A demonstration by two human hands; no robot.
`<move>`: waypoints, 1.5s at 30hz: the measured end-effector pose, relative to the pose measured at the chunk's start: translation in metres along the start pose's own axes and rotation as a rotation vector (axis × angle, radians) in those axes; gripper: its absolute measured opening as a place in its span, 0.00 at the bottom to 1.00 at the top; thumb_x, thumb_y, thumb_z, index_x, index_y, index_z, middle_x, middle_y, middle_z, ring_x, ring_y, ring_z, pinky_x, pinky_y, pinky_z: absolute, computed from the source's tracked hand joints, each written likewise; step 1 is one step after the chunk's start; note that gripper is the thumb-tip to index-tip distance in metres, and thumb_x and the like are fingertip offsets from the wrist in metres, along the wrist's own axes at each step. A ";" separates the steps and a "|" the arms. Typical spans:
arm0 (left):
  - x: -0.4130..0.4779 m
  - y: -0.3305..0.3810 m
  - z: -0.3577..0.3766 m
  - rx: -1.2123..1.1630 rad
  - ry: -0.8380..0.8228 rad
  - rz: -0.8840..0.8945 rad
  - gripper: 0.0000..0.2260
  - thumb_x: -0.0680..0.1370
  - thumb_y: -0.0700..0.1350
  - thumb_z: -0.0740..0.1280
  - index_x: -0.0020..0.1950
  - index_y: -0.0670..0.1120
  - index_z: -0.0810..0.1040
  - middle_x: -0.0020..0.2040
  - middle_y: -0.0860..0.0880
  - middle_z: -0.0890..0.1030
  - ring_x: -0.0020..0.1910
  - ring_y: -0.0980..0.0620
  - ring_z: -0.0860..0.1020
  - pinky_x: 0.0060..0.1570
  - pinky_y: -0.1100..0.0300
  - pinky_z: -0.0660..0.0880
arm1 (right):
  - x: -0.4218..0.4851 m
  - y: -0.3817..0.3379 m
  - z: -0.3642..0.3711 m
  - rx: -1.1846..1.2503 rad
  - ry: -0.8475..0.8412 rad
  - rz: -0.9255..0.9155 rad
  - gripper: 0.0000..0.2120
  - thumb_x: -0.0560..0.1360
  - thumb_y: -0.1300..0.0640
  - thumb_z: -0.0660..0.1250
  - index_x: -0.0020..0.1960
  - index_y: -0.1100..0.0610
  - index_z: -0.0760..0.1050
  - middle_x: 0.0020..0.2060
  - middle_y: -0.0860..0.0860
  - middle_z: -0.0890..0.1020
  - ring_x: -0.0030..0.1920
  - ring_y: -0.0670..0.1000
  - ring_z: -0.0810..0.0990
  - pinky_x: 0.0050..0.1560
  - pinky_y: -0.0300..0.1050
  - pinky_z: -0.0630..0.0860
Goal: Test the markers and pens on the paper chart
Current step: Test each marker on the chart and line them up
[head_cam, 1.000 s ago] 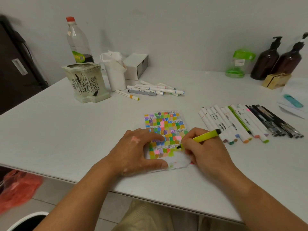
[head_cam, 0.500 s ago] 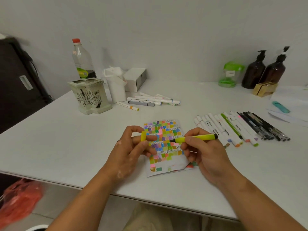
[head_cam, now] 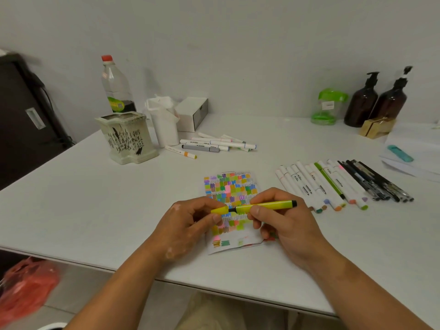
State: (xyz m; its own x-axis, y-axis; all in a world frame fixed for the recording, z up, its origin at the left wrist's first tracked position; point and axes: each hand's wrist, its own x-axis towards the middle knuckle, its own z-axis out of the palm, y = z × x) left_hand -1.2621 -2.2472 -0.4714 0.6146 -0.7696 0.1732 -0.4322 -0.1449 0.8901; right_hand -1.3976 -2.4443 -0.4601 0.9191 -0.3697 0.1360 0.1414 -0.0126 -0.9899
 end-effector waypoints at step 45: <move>0.055 -0.017 -0.029 0.463 0.375 -0.087 0.06 0.80 0.44 0.68 0.53 0.54 0.83 0.46 0.60 0.83 0.42 0.60 0.79 0.38 0.76 0.70 | 0.063 0.014 -0.062 -1.402 0.363 0.026 0.11 0.72 0.40 0.68 0.50 0.44 0.79 0.32 0.42 0.71 0.39 0.49 0.72 0.30 0.42 0.62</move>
State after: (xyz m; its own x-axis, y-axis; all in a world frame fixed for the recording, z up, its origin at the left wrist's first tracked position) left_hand -1.2025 -2.2691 -0.4647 0.8151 -0.4833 0.3195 -0.5604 -0.5180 0.6462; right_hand -1.3604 -2.5256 -0.4679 0.7438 -0.5918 0.3108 -0.5384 -0.8060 -0.2460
